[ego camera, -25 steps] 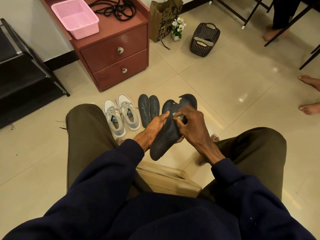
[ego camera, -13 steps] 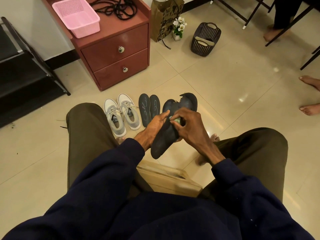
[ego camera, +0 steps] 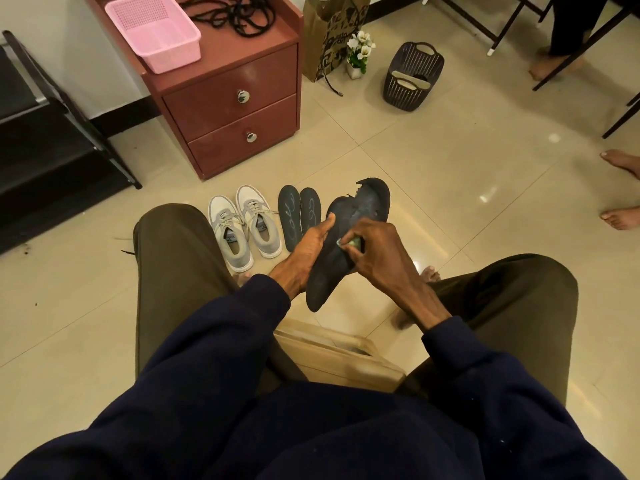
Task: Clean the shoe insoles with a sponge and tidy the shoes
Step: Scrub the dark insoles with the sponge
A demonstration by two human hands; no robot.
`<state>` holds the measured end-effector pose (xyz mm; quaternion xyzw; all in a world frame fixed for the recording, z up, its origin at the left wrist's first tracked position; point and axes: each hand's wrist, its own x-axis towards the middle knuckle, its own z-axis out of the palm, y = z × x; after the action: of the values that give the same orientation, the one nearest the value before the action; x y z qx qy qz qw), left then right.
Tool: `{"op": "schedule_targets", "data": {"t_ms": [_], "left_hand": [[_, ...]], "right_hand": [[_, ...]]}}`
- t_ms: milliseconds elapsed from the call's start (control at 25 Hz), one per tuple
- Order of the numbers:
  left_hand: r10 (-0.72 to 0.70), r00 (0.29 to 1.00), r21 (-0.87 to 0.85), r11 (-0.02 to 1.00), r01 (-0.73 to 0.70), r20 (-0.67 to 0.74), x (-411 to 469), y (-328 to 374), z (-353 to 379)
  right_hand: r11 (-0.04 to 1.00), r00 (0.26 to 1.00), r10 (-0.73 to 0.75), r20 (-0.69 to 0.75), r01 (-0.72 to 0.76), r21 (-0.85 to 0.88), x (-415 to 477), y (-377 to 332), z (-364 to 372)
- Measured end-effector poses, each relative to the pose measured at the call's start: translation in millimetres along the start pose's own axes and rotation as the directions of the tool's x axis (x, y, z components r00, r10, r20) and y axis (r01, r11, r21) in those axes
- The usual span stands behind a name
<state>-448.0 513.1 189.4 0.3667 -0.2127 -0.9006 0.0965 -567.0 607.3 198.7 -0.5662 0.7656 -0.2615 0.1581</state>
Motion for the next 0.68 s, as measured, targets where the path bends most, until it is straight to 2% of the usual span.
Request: {"op": "schedule_targets", "data": {"t_ms": [160,240,360,400,560,600,680], "left_hand": [[-0.023,0.999,0.010,1.000,0.024,-0.029,0.1,-2.0,0.3],[-0.006,0.999,0.017,1.000,0.007,-0.042,-1.7,-0.7,1.5],[0.043,0.998,0.043,0.998,-0.041,-0.039,-2.6,0.5,1.4],[0.045,0.998,0.044,0.998,-0.043,-0.046,-1.8,0.6,0.8],[-0.008,0.999,-0.004,1.000,0.008,-0.049,-1.9,-1.3,0.9],[-0.012,0.999,-0.005,1.000,0.011,-0.043,-2.8,-1.2,2.0],[0.008,0.999,0.012,1.000,-0.007,-0.045,-5.5,1.8,4.0]], "right_hand": [[0.976,0.966,0.161,-0.204,-0.186,-0.111,6.8,27.7,-22.1],[0.986,0.975,0.143,-0.169,-0.155,-0.057,3.7,25.8,-18.4],[1.000,0.999,0.008,0.039,-0.009,0.029,-1.0,9.4,-2.8],[1.000,0.999,-0.006,0.047,0.005,0.014,0.0,8.9,-2.1],[0.981,0.977,0.141,-0.157,-0.159,-0.111,7.5,33.2,-19.6],[0.981,0.974,0.146,-0.174,-0.166,-0.105,6.4,36.3,-21.7],[0.996,0.989,0.080,-0.128,-0.086,-0.036,2.8,28.5,-19.5]]}}
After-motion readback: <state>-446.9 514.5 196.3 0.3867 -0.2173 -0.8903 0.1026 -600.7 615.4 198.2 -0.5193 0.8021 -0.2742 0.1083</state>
